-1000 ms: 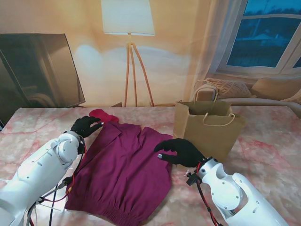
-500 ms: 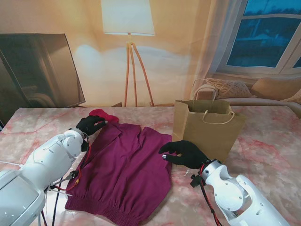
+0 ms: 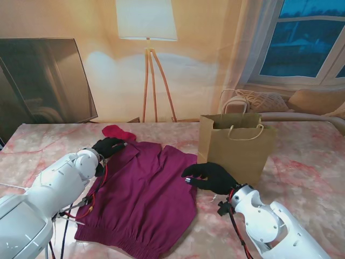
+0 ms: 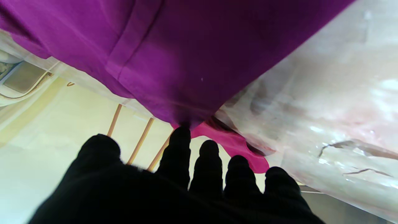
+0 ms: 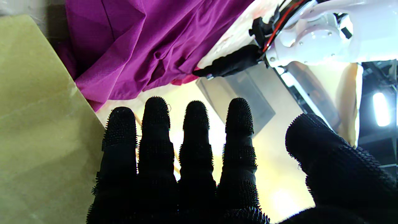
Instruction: Fold the socks and the shorts into the kraft paper bag
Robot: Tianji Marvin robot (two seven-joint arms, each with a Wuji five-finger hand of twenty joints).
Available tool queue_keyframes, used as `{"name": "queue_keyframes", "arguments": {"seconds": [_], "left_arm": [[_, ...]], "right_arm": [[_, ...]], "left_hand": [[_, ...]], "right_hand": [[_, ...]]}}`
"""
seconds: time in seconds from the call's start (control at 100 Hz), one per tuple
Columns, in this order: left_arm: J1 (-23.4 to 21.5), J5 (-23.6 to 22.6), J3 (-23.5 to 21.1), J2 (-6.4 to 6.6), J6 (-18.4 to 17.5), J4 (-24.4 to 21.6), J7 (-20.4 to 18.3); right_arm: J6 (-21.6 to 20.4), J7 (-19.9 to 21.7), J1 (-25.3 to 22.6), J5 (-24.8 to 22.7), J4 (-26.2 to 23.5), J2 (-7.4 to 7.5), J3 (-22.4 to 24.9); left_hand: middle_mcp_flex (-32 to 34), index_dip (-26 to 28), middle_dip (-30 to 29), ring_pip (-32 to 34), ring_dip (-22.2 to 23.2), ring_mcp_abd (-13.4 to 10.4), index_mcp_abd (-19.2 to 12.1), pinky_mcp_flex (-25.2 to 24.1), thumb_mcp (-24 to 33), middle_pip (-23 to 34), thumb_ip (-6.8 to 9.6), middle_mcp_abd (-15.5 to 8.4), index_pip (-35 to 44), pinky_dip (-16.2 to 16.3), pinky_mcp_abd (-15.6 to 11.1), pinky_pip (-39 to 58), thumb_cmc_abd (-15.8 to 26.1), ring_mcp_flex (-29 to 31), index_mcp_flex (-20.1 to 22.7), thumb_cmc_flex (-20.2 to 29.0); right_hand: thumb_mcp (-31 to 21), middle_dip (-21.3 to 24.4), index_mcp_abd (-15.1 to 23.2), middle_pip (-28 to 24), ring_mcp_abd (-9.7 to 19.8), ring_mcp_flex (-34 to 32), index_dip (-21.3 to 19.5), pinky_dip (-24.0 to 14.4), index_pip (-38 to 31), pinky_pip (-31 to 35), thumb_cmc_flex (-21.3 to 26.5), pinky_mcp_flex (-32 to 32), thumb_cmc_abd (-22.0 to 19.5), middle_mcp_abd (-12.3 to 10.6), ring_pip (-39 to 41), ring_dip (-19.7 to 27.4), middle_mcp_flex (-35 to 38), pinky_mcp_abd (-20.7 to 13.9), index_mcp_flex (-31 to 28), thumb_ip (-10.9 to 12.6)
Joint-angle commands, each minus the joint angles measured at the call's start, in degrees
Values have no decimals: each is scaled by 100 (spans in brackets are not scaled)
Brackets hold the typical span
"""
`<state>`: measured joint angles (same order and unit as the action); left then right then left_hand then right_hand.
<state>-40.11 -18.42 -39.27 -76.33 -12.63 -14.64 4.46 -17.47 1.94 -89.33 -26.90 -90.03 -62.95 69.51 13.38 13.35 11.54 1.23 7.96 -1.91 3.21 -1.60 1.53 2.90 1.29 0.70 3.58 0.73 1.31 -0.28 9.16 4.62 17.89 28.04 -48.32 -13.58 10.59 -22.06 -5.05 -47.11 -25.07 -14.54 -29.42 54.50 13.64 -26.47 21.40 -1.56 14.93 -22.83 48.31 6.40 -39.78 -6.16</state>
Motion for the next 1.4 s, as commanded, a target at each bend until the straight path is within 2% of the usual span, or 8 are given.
{"name": "queue_keyframes", "arguments": {"seconds": [0.0, 0.52, 0.68, 0.84, 0.95, 1.16, 1.24, 1.39], "left_arm": [[46, -3, 58, -50, -8, -23, 28], [82, 147, 106, -74, 351, -17, -593], [115, 96, 292, -48, 498, -19, -723], [144, 43, 396, -19, 677, -20, -774], [150, 18, 413, 1, 742, -21, -772], [152, -64, 477, 33, 912, -23, -653], [154, -110, 529, 48, 991, -23, -592], [173, -213, 716, 82, 1184, -26, -555]], "right_arm": [[-42, 15, -38, 5, 7, -10, -41], [-195, -94, -156, 43, 8, -29, -15], [-200, -108, -171, 87, 14, -37, -18], [-234, -124, -153, 99, 44, -40, -39], [-253, -141, -139, 94, 65, -44, -49], [-289, -141, -100, 103, 91, -45, -89], [-298, -138, -88, 105, 89, -44, -101], [-317, -144, -68, 106, 100, -46, -120]], "left_hand": [[-265, -2, -73, -220, -100, -33, -165, -1, -164, -163, 195, -44, -141, -99, -119, -115, 283, -257, -231, -245], [411, 128, -3, -160, -28, 167, -3, -17, -228, -21, 122, 313, -419, -103, -22, -117, 551, -249, -1039, -506], [1011, -227, 353, -54, 363, 228, 256, -21, -226, 202, 124, 591, -515, -103, -2, -117, 572, -233, -1040, -557], [1319, -739, 948, 83, 875, 312, 470, -20, -230, 424, 115, 602, -546, -103, -7, -117, 598, -241, -1024, -547], [1244, -532, 1552, 226, 1443, 413, 573, -25, -232, 628, 113, 731, -415, -104, 25, -118, 605, -252, -1018, -538], [515, 234, 2992, 416, 2542, 625, 837, -45, -237, 843, 67, 875, 51, -107, 146, -123, 630, -314, 141, -581], [294, 331, 3093, 389, 2559, 595, 839, -46, -255, 784, 55, 818, 271, -107, 155, -123, 659, -312, 645, -630], [37, 632, 3182, 294, 2350, 586, 909, -43, -252, 606, 58, 826, 493, -106, 137, -122, 746, -279, 750, -782]], "right_hand": [[98, -73, 14, -115, -2, -20, -56, -110, -22, 106, -54, 29, -127, -24, 128, -116, 1, -29, 32, 203], [89, -85, 3, -148, -17, -46, -59, -107, -27, 133, -60, 18, -125, -22, 162, -154, 11, -20, 35, 205], [91, -85, -5, -151, -31, -50, -52, -109, -11, 143, -60, 17, -128, -24, 165, -161, 12, -8, 56, 204], [94, -83, -8, -147, -26, -53, -52, -113, -12, 154, -68, 18, -134, -22, 166, -165, 7, 7, 58, 205], [98, -83, -7, -147, -29, -48, -53, -115, -14, 156, -68, 24, -136, -25, 162, -166, 7, 15, 56, 205], [107, -81, 3, -143, -34, -54, -56, -124, -24, 168, -67, 28, -142, -25, 164, -170, 8, 37, 37, 204], [115, -80, 18, -141, -31, -38, -54, -129, -19, 171, -72, 32, -145, -22, 156, -168, 6, 40, 49, 204], [121, -81, 17, -145, -30, -57, -62, -134, -39, 176, -71, 18, -147, -24, 162, -171, 16, 40, 3, 205]]}}
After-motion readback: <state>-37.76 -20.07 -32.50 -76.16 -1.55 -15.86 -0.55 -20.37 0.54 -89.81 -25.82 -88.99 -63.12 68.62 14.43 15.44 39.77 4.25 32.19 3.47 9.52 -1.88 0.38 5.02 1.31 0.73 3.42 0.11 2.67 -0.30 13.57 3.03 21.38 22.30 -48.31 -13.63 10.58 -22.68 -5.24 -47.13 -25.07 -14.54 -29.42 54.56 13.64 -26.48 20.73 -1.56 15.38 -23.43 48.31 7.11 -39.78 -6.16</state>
